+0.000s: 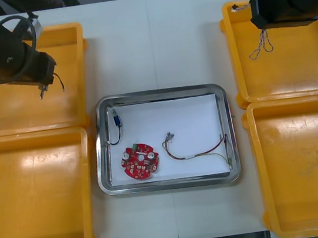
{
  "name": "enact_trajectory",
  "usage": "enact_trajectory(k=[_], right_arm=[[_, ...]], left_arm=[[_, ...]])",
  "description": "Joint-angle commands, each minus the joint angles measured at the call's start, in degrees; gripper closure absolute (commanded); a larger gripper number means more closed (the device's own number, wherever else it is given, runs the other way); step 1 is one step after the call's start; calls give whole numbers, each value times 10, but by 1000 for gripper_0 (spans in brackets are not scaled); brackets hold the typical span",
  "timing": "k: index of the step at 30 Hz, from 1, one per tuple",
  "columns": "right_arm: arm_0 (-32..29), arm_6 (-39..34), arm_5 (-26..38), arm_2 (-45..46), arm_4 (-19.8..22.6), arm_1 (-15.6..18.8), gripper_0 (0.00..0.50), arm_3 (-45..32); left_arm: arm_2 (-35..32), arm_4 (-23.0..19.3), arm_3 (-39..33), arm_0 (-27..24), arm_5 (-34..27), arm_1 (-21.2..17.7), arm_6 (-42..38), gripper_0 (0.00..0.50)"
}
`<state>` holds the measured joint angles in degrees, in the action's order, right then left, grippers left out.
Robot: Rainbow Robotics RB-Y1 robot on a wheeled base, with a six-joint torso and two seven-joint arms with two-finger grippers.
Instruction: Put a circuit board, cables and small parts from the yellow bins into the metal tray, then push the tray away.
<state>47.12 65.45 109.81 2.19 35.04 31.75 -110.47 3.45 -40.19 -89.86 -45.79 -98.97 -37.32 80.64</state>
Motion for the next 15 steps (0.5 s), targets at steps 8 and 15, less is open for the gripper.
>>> enact_trajectory(k=[8,15], right_arm=[[-27,143,2,-125,44,25,500,-129],[-27,223,2,-188,46,16,500,-135]], left_arm=[[-31,75,-98,4,-110,21,-19,500],[-45,86,-110,4,-110,41,-26,500]])
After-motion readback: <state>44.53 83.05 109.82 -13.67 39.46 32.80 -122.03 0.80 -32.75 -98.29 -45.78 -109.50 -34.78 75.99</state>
